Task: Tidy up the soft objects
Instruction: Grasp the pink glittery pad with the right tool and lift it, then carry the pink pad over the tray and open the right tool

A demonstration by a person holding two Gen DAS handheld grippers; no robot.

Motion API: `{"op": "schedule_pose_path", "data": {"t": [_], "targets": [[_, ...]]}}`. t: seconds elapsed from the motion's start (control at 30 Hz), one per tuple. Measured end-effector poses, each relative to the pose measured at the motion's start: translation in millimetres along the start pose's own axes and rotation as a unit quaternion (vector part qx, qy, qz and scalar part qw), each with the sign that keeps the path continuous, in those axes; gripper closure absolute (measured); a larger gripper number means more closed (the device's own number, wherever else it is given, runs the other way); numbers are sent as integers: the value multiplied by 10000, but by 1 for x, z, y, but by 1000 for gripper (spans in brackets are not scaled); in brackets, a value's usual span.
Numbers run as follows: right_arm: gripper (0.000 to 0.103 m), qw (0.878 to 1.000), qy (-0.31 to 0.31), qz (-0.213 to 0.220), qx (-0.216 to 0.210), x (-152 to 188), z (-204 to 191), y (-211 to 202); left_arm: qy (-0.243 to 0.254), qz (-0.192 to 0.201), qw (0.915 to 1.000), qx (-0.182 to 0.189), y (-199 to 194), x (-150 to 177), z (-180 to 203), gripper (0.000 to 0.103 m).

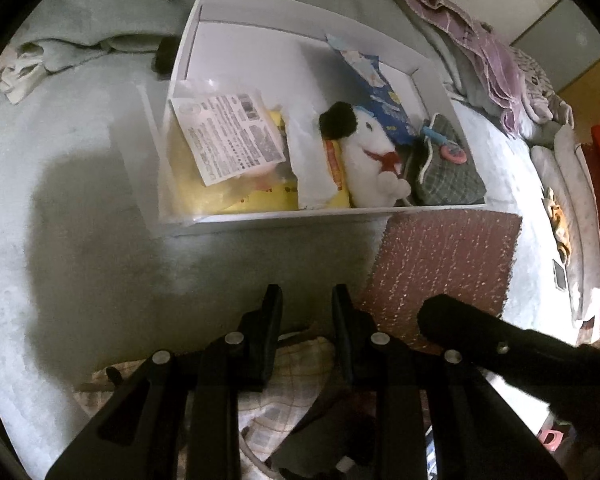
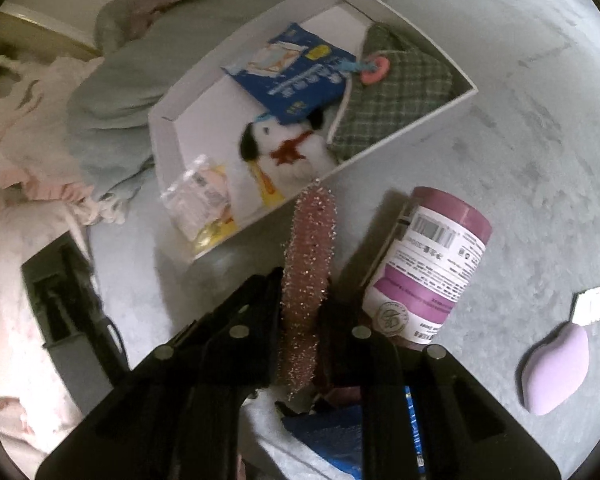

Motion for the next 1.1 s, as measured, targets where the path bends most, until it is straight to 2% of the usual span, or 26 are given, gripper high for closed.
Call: {"op": "schedule_pose_path", "data": {"t": [0.1, 0.3, 0.5, 0.67, 0.8, 0.93, 1.1], "targets": [[84, 9997, -64, 84, -209, 2, 3, -14, 36, 118, 9999, 33, -11, 1, 4, 78], [84, 9988, -204, 262, -350, 7, 9, -41, 156, 357, 9992, 124, -33, 6, 14, 78], [84, 9990, -193, 281, -286, 13, 18, -51, 422, 278, 9987, -49, -39, 12, 27, 78], [84, 9988, -197, 394, -220, 17, 20, -59, 569, 202, 9982, -69, -45, 18, 33, 66], [84, 9983, -305, 384, -313, 17, 13, -59, 638, 181, 9978, -83, -48, 22, 34, 64], [84, 9982, -428, 307, -273, 18, 8, -54, 622, 184, 9974, -317, -49, 24, 31, 56], [84, 9983, -456, 259, -270, 19, 6, -52, 589, 92, 9976, -365, -48, 26, 25, 55]]}}
Point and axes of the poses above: each gripper's, at about its wrist camera, not at the fingertips, and y roughly the way its jaws point, z to its right, x to its underside, the point moved 6 cm from there along y, roughly the way its jaws point, and after that the axes turned 10 degrees about -z, right-handed, at the moved point
